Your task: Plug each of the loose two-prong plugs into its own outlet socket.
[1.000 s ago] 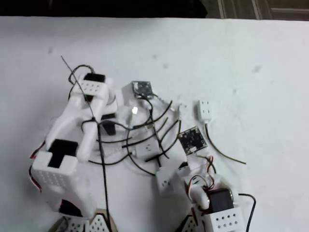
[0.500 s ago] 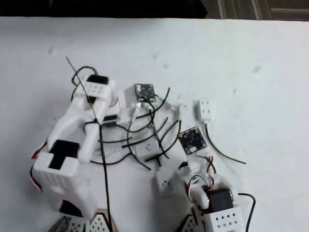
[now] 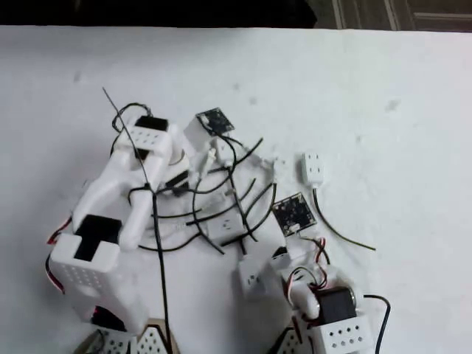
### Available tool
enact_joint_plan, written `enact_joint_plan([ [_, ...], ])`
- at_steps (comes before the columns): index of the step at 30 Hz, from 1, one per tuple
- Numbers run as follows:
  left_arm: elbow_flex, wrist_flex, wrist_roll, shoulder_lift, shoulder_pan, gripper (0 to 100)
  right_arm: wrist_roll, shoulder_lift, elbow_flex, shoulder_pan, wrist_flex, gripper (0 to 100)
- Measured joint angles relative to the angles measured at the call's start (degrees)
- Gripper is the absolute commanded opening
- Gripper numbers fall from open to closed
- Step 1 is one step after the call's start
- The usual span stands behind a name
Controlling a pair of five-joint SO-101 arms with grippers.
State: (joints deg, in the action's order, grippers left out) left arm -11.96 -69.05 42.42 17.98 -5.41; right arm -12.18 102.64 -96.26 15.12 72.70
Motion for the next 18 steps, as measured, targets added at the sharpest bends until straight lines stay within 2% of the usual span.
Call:
enact_joint_plan([
  [7, 0.1, -5.2, -1.1, -0.1, 0.1, 20, 0.0, 0.0, 0.0, 0.0, 0.0, 1.9],
  [13, -0.8, -6.4, -1.6, 0.1, 0.3, 21, 0.0, 0.0, 0.0, 0.0, 0.0, 1.9],
  [18, -3.2, -8.0, -1.7, -8.2, 0.3, 27, 0.0, 0.0, 0.0, -0.4, 0.0, 1.9],
])
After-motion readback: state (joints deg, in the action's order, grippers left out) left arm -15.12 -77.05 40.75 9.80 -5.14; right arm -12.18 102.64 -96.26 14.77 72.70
